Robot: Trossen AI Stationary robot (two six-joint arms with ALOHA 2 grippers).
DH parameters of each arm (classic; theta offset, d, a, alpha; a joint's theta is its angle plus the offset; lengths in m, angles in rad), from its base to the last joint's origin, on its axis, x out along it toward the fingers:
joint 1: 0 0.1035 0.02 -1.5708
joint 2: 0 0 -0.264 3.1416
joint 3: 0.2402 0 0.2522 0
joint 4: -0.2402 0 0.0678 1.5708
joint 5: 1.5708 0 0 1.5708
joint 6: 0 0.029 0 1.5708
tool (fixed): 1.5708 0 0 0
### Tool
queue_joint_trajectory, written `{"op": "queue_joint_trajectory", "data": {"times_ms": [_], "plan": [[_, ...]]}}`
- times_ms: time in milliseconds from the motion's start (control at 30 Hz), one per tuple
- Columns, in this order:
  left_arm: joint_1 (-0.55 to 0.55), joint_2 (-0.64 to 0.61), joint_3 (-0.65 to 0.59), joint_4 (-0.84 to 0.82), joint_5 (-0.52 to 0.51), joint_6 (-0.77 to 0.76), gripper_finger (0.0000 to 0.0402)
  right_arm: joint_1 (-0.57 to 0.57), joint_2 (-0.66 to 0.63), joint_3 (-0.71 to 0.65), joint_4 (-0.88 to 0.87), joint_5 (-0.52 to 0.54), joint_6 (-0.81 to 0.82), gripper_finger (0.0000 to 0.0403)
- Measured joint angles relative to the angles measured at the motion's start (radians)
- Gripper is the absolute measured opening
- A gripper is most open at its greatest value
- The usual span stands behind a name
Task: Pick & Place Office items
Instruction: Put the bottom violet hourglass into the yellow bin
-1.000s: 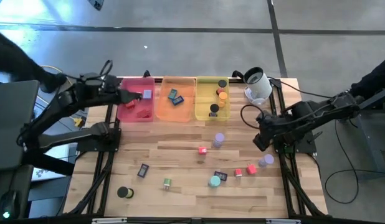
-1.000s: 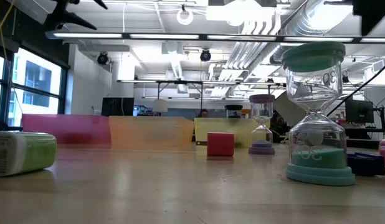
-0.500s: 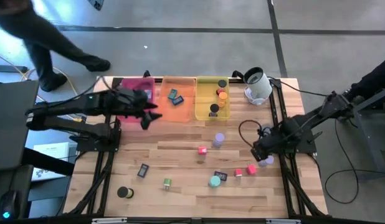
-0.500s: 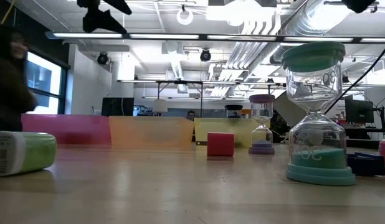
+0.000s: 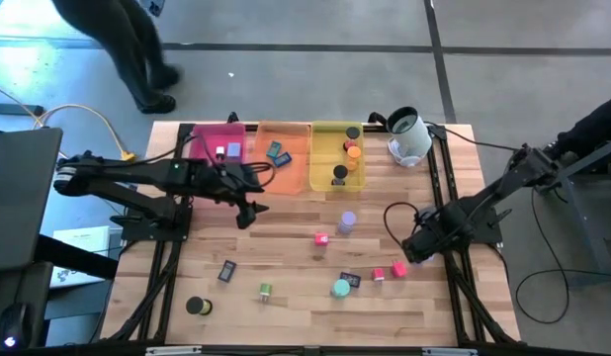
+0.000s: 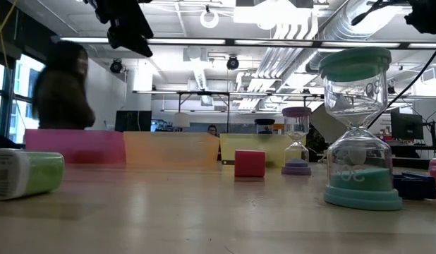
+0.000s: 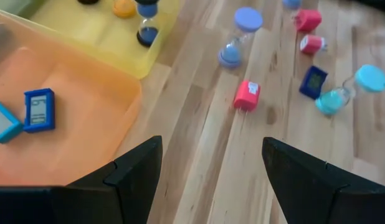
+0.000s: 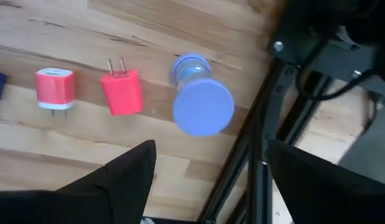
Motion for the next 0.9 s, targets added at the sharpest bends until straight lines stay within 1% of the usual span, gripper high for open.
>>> {"op": "queue_joint_trajectory", "data": {"times_ms": [300, 433, 700, 900], "plan": [[0.001, 0.024, 0.0, 0.001, 0.0, 0.002, 0.0268, 0.0, 0.0, -0.1, 0.107, 0.03, -0.027, 0.0295], [0.001, 0.019, 0.0, 0.0, 0.001, 0.002, 0.0268, 0.0, 0.0, -0.15, 0.127, 0.018, -0.028, 0.0295], [0.001, 0.02, 0.0, -0.001, 0.008, -0.026, 0.0268, -0.003, 0.0, -0.234, 0.266, 0.025, -0.054, 0.0295], [0.001, 0.02, 0.0, 0.0, 0.007, -0.033, 0.0268, -0.003, 0.0, -0.272, 0.28, 0.024, -0.05, 0.0295]]}}
